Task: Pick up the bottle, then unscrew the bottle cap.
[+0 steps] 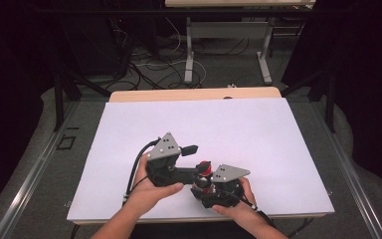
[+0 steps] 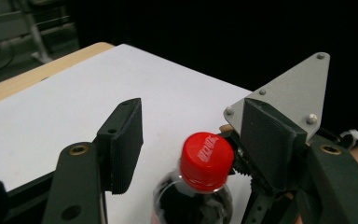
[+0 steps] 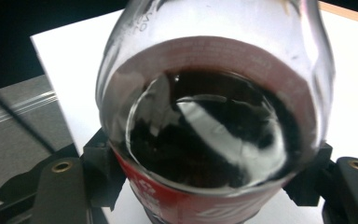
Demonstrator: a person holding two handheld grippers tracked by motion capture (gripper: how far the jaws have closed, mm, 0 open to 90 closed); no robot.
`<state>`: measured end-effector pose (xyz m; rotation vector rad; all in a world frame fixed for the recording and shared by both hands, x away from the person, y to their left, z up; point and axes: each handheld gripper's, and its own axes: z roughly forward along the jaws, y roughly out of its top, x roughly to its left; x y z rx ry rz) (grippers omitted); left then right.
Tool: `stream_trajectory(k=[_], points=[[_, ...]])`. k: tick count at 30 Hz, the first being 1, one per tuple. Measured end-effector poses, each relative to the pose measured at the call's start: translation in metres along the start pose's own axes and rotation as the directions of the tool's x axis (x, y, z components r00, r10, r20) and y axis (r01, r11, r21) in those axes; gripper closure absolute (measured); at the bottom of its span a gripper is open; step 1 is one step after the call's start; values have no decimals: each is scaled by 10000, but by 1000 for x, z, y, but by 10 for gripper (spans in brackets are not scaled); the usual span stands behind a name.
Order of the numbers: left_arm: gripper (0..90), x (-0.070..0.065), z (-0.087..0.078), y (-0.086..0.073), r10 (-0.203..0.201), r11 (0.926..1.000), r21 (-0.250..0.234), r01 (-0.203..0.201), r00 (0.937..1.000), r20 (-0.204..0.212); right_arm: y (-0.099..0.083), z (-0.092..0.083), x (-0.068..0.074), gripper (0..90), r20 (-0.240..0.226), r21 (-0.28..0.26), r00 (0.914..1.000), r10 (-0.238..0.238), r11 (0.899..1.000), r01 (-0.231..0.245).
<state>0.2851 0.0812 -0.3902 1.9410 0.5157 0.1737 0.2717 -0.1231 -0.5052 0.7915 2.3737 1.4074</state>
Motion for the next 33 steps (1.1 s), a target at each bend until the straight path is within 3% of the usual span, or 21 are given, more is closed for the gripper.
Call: stream_trajectory(k=[2, 3, 4, 5, 6, 7, 8, 9, 10, 14, 16, 17, 21, 27, 29, 33], points=[[390, 8, -2, 1, 204, 9997, 125, -212, 9979, 607, 1, -1, 2, 286, -430, -50, 9989, -198, 9998, 196], [397, 13, -1, 0, 261, 9995, 171, -283, 9926, 1186, 1, -1, 4, 286, -465, -51, 9986, -244, 9997, 242], [406, 15, 0, 0, 436, 9985, 262, -479, 9882, 1470, 2, -1, 5, 286, -553, -110, 9980, -302, 9995, 297], [411, 15, 0, 0, 436, 9985, 262, -479, 9882, 1470, 2, -2, 6, 286, -651, -162, 9973, -343, 9993, 333], [411, 16, 1, 0, 483, 9979, 334, -552, 9824, 1806, 2, -2, 6, 286, -651, -162, 9973, -343, 9993, 333], [413, 20, 4, -1, 655, 9956, 469, -806, 9624, 2635, 3, -3, 6, 286, -923, -47, 9949, -405, 9992, 402], [414, 20, 4, -1, 655, 9956, 469, -806, 9624, 2635, 3, -2, 7, 287, -1030, -158, 9940, -365, 9993, 351], [414, 22, 7, -2, 709, 9938, 578, -945, 9433, 3242, 4, -2, 7, 287, -1112, -213, 9929, -418, 9990, 397], [415, 22, 7, -2, 709, 9938, 578, -945, 9433, 3242, 4, -2, 7, 286, -1204, -92, 9916, -463, 9989, 455], [439, 21, 10, -2, 1065, 9850, 840, -1505, 9147, 3898, 4, 0, 8, 287, -1339, -160, 9896, -533, 9985, 516], [458, 22, 11, -2, 1128, 9847, 779, -1558, 9111, 3965, 4, 0, 8, 286, -1314, -169, 9900, -522, 9986, 504], [475, 23, 12, -2, 1155, 9845, 763, -1581, 9108, 3965, 4, 0, 8, 286, -1345, -173, 9895, -532, 9985, 513], [602, 27, 11, -3, 983, 9896, 599, -1307, 9191, 3815, 5, -1, 8, 286, -1401, -143, 9881, -636, 9980, 622], [613, 21, 11, -3, 1012, 9891, 719, -1287, 9474, 3036, 5, 2, 6, 287, -1211, -181, 9915, -466, 9988, 447], [614, 18, 12, -4, 1011, 9887, 810, -1260, 9603, 2602, 5, 3, 4, 287, -1156, 82, 9924, -412, 9991, 424], [615, 9, 13, -5, 783, 9924, 820, -921, 9842, 1588, 4, 4, 3, 287, -892, 76, 9959, -155, 9998, 163]])
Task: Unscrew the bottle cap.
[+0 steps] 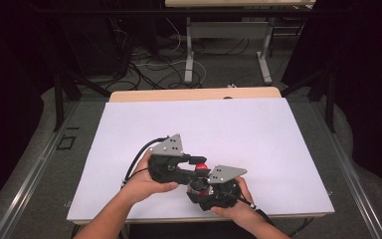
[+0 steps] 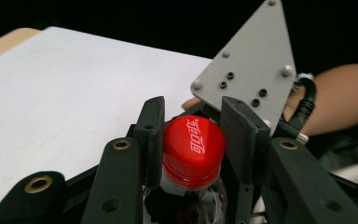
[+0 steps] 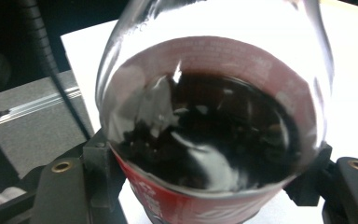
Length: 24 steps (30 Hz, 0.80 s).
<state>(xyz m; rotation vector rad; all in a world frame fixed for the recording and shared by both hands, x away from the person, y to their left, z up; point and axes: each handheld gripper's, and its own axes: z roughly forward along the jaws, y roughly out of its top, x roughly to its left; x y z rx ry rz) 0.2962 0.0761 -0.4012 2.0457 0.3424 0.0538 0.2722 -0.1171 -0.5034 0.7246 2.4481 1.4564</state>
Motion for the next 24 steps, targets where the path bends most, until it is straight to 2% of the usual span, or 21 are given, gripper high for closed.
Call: stream_trajectory(k=[1, 2, 3, 5, 7, 9, 10, 12, 13, 14, 16, 18, 20, 21, 22, 23, 24], points=[[615, -6, 2, 0, -176, 9998, -72, 172, 9981, -587, 0, 0, -1, 287, 172, 21, 9998, 33, 10000, -33], [615, -6, 2, 0, -176, 9998, -72, 172, 9981, -587, 0, 0, -1, 287, 172, 21, 9998, 33, 10000, -33], [615, -9, 3, 0, -281, 9996, -103, 273, 9959, -855, 0, 0, -1, 287, 264, 7, 9996, 125, 9999, -126], [615, -14, 5, 1, -465, 9988, -240, 436, 9894, -1377, 0, 0, -2, 287, 456, -149, 9989, 97, 9998, -91], [615, -20, 8, 2, -654, 9977, -322, 602, 9777, -1997, 0, -1, -3, 286, 584, -77, 9982, 155, 9999, -151], [615, -26, 12, 1, -1041, 9942, -543, 931, 9607, -2572, -1, 0, -4, 287, 869, -163, 9960, 210, 9997, -197], [615, -29, 14, 1, -1091, 9937, -573, 968, 9532, -2819, -1, 0, -4, 287, 869, -163, 9960, 210, 9997, -197], [615, -35, 19, 1, -1578, 9871, -813, 1382, 9269, -3406, -2, -1, -5, 287, 1032, -43, 9940, 357, 9994, -354], [615, -37, 21, 1, -1656, 9857, -893, 1428, 9186, -3589, -2, -1, -5, 287, 1032, -43, 9940, 357, 9994, -354], [615, -40, 23, 0, -1874, 9815, -1088, 1574, 9050, -3820, -3, -1, -5, 287, 1160, -4, 9923, 422, 9991, -425], [616, -43, 26, -1, -2023, 9775, -1384, 1589, 8915, -4054, -3, -2, -5, 286, 1256, 20, 9913, 400, 9992, -406], [616, -44, 28, -1, -2086, 9752, -1551, 1577, 8885, -4087, -3, -3, -6, 287, 1341, 22, 9900, 435, 9990, -441], [615, -43, 29, -1, -2032, 9764, -1514, 1541, 8930, -4016, -3, -4, -7, 287, 1484, -15, 9881, 411, 9991, -413], [614, -43, 29, -1, -2008, 9769, -1498, 1522, 8932, -4024, -3, -4, -7, 286, 1500, -10, 9879, 403, 9992, -406], [613, -43, 28, -1, -1978, 9776, -1468, 1510, 8977, -3937, -3, -3, -7, 287, 1449, -59, 9886, 412, 9992, -407], [609, -42, 28, -1, -1895, 9792, -1407, 1460, 9057, -3792, -3, -3, -7, 287, 1428, -100, 9889, 401, 9992, -391], [595, -41, 27, -1, -1899, 9793, -1379, 1484, 9099, -3688, -3, -4, -7, 287, 1391, 89, 9896, 364, 9992, -380]])
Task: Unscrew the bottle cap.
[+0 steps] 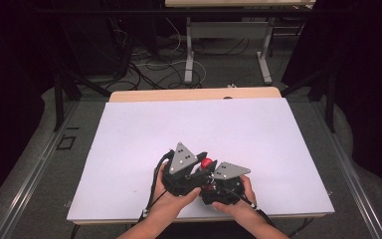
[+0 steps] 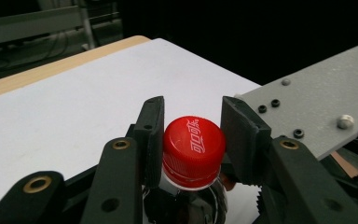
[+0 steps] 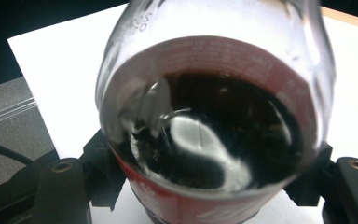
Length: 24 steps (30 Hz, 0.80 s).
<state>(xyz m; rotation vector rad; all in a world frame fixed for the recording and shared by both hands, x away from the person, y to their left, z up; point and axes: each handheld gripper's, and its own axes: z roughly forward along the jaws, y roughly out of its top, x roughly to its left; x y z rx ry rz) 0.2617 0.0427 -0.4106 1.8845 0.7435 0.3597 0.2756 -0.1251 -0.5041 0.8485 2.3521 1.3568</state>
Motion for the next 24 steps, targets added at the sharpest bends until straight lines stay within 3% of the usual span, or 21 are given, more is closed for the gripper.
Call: stream_trajectory(k=[4, 7, 9, 10, 12, 13, 15, 16, 17, 21, 23, 24], points=[[503, 11, -6, 4, -114, 9996, 252, 104, 9992, 396, 0, 1, 1, 286, -102, -175, 9998, -181, 9997, 180], [439, 22, -13, 9, -144, 9998, 173, 127, 9946, 1027, 1, 0, 3, 286, -222, -173, 9996, -182, 9997, 178], [409, 32, -18, 13, 28, 9998, 172, -57, 9860, 1667, 1, 0, 2, 287, -508, -246, 9986, -179, 9996, 166], [407, 38, -19, 15, 96, 9996, 250, -152, 9772, 2120, 1, 0, 3, 286, -604, -299, 9980, -187, 9994, 170], [410, 48, -21, 18, 450, 9982, 249, -542, 9588, 2806, 2, -1, 3, 286, -1014, -201, 9944, -297, 9994, 278], [412, 53, -22, 19, 529, 9965, 437, -713, 9426, 3298, 2, -1, 4, 286, -1049, -305, 9936, -427, 9987, 397], [415, 61, -21, 21, 637, 9941, 521, -947, 9026, 4258, 3, -2, 6, 286, -1229, -365, 9909, -543, 9981, 501], [419, 67, -22, 21, 1017, 9888, 447, -1421, 8633, 4943, 3, -3, 6, 286, -1329, -301, 9888, -677, 9975, 642], [419, 67, -22, 21, 1017, 9888, 447, -1421, 8633, 4943, 3, -3, 6, 286, -1329, -301, 9888, -677, 9975, 642], [452, 72, -18, 17, 1248, 9834, 394, -1771, 8177, 5620, 4, -3, 11, 287, -1671, -495, 9820, -885, 9955, 813], [471, 72, -17, 16, 1417, 9792, 366, -1995, 8016, 5808, 5, -4, 13, 286, -1796, -527, 9782, -1042, 9940, 962], [472, 71, -16, 15, 1477, 9775, 328, -2085, 7869, 5992, 4, -4, 14, 286, -1879, -540, 9766, -1042, 9940, 956]])
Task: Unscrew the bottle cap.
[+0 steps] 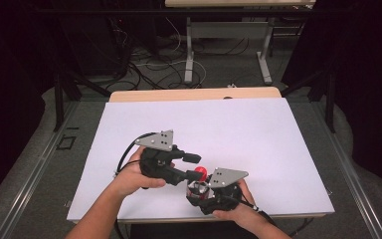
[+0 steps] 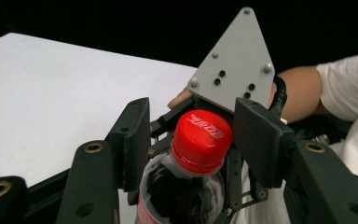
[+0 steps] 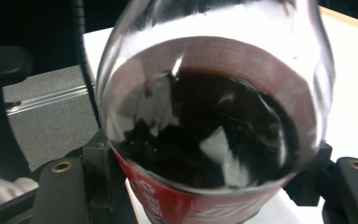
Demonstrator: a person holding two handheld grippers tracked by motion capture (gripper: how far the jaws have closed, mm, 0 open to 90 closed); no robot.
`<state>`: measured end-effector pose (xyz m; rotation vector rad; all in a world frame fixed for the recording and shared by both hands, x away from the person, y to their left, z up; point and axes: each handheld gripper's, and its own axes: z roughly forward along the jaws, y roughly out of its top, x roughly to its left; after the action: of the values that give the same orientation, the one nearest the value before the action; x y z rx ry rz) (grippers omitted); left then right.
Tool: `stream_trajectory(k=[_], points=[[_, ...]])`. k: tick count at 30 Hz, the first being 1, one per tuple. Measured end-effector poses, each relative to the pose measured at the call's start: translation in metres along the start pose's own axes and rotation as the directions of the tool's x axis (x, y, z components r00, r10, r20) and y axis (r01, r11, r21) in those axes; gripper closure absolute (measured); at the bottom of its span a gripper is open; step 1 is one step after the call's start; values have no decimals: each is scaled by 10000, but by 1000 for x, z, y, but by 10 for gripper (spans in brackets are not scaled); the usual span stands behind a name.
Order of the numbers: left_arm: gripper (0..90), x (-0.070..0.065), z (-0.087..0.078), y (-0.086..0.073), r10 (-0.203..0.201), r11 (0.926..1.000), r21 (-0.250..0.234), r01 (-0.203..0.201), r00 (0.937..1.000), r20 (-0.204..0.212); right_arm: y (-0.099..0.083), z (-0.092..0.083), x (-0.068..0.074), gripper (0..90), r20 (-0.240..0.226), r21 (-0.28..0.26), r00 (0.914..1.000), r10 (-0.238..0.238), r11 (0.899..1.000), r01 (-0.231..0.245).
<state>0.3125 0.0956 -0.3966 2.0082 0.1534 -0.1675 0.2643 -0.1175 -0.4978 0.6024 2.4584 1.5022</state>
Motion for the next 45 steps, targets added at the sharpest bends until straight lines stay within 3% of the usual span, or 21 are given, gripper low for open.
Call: stream_trajectory(k=[6, 9, 15, 18, 20, 22, 24, 27, 30, 31, 33, 35, 36, 38, 39, 40, 42, 43, 44, 45], points=[[551, -1, 6, 0, 93, 9998, 170, -104, 9982, 591, 1, 0, 3, 286, -488, 77, 9985, -256, 9996, 260], [603, -3, 7, 1, 203, 9993, 307, -220, 9983, 550, 1, 1, 4, 286, -483, 36, 9983, -329, 9994, 331], [612, -10, 8, 2, 134, 9997, 220, -126, 9993, -353, 1, 0, 3, 287, -223, 154, 9996, -146, 9998, 149], [613, -15, 12, 3, -5, 9999, 164, 21, 9951, -984, 0, 1, 2, 287, 154, 39, 9999, -41, 10000, 40], [614, -18, 14, 3, -46, 9997, 231, 81, 9889, -1486, 0, 1, 0, 286, 347, 85, 9992, 179, 9998, -182], [614, -23, 17, 4, -154, 9996, 191, 198, 9779, -2085, -1, 1, -1, 287, 463, 95, 9986, 267, 9996, -272], [614, -29, 22, 4, -287, 9993, 134, 336, 9617, -2727, -1, 1, -2, 287, 706, 160, 9971, 299, 9994, -311], [615, -38, 30, 6, -409, 9990, 24, 449, 9294, -3669, -2, 1, -5, 287, 1068, 134, 9936, 367, 9992, -383], [616, -44, 36, 7, -495, 9987, -111, 499, 8925, -4484, -2, 0, -5, 287, 1308, 85, 9899, 537, 9984, -553], [616, -47, 40, 6, -778, 9970, -347, 697, 8760, -4759, -2, 0, -5, 287, 1298, 154, 9896, 617, 9978, -643], [616, -51, 44, 6, -1080, 9941, -543, 933, 8493, -5167, -2, 0, -6, 287, 1455, 242, 9875, 604, 9976, -646], [616, -54, 47, 5, -1545, 9880, -856, 1287, 8138, -5602, -3, 1, -7, 287, 1667, 106, 9837, 681, 9974, -708], [617, -54, 48, 5, -1658, 9861, -937, 1369, 8027, -5729, -3, 1, -7, 287, 1696, 163, 9829, 720, 9970, -759], [616, -55, 51, 5, -1727, 9850, -986, 1419, 7935, -5835, -4, 1, -8, 287, 1768, 212, 9812, 773, 9964, -823], [616, -55, 51, 5, -1732, 9849, -1012, 1405, 7935, -5833, -4, 1, -8, 287, 1799, 218, 9808, 751, 9965, -803], [615, -55, 52, 6, -1634, 9866, -952, 1328, 7986, -5793, -4, 1, -8, 287, 1804, 205, 9806, 774, 9964, -824], [614, -55, 51, 6, -1691, 9856, -992, 1370, 7980, -5785, -4, 1, -8, 287, 1802, 207, 9809, 730, 9967, -779], [614, -54, 50, 6, -1642, 9864, -929, 1354, 8020, -5743, -4, 1, -9, 287, 1839, 181, 9803, 718, 9969, -764], [612, -53, 50, 7, -1550, 9879, -812, 1323, 8100, -5655, -4, 1, -8, 287, 1870, 186, 9797, 719, 9969, -768], [608, -53, 48, 7, -1468, 9891, -726, 1284, 8096, -5683, -4, 1, -8, 287, 1772, 223, 9816, 719, 9968, -771]])
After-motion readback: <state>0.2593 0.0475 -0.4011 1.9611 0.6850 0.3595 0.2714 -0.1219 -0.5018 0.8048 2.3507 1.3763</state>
